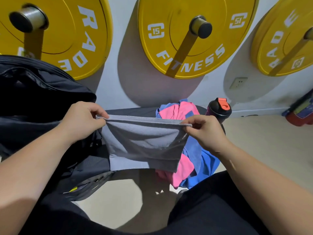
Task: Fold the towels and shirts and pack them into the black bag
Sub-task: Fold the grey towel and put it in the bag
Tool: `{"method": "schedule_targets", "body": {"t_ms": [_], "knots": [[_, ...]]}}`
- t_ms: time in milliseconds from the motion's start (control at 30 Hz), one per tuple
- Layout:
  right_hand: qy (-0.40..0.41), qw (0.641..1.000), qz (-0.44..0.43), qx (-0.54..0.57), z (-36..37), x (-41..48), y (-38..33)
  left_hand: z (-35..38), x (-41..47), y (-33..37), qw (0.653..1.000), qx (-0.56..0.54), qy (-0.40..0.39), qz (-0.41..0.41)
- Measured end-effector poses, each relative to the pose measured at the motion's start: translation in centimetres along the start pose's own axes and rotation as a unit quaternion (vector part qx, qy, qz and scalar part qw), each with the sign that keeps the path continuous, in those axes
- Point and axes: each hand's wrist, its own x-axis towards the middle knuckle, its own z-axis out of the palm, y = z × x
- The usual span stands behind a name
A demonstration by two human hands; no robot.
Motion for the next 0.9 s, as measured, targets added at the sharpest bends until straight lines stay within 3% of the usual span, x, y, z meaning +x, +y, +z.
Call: {"method": "schedule_targets", "body": {"t_ms": [133,300,467,533,667,733,800,900], "knots": [[-0.016,0.992,0.037,0.119,-1.1,0.1,-0.1,-0.7,-0.3,-0.3,0.998,-0.051,-0.028,-0.026],[0.014,0.983,0.038,0.179,-2.6,0.4,-0.1,-2.0,-0.1,-0.3,0.989,-0.140,-0.035,-0.035],[0.079,0.969,0.023,0.235,-4.3,1.0,-1.6,-3.6,0.4,0.6,0.946,-0.321,-0.032,-0.007],[0.047,0.977,0.042,0.204,-4.4,1.0,-1.5,-3.4,0.5,0.5,0.950,-0.307,-0.061,0.000],[-0.092,0.991,0.082,0.053,-5.5,1.1,-1.2,-3.9,0.6,-0.1,0.946,-0.201,-0.248,-0.052],[-0.176,0.981,0.078,-0.026,-6.7,1.4,-2.2,-4.9,0.6,0.1,0.932,-0.153,-0.323,-0.059],[-0.227,0.969,0.070,-0.069,-7.7,1.7,-3.8,-5.9,0.7,0.7,0.925,-0.123,-0.355,-0.051],[-0.220,0.964,0.079,-0.130,-7.6,3.7,-4.7,-5.3,1.5,1.3,0.938,-0.090,-0.328,-0.067]]}}
